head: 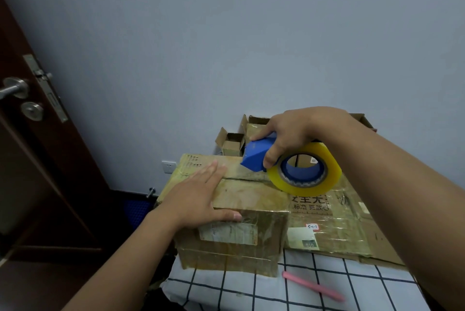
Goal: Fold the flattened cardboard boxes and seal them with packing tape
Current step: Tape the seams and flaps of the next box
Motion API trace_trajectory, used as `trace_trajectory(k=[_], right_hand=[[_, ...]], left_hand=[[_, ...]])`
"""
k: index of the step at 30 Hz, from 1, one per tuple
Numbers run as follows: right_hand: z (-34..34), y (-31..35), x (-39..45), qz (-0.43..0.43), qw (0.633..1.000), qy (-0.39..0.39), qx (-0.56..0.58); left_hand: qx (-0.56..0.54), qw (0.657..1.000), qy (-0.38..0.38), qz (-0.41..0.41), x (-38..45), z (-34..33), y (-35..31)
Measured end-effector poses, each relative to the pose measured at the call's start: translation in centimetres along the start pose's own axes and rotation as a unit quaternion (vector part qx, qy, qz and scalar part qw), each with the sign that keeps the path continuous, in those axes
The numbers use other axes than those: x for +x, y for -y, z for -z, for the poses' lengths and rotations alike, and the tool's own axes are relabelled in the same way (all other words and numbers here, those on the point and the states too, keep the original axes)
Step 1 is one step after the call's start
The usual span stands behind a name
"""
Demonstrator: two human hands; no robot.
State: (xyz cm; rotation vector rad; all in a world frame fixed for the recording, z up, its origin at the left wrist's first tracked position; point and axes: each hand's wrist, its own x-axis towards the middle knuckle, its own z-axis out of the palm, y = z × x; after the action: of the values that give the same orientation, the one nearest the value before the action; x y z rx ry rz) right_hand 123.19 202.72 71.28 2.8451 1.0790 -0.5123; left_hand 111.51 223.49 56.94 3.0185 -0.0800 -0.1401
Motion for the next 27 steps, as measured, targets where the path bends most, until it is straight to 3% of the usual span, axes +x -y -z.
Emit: trace_trajectory(k=[10,18,27], right_hand=[[-0.9,-2.4,-0.7,-0.002,0.997,-0.014,0.079],[-1.6,-5.9,-1.9,-0.076,0.997,-0.005,0.013],[-3.9,-8.9,-4.1,-0.05,0.996,-0.054,0.059]], left_hand=[[0.018,1.0,0.004,-0.01,-0.1,0.3,-0.3],[0.029,0.999,0.009,0.024,0.0,0.0,1.9],[0.035,0.999,0.027,-0.016,1.0,0.2,0.8]])
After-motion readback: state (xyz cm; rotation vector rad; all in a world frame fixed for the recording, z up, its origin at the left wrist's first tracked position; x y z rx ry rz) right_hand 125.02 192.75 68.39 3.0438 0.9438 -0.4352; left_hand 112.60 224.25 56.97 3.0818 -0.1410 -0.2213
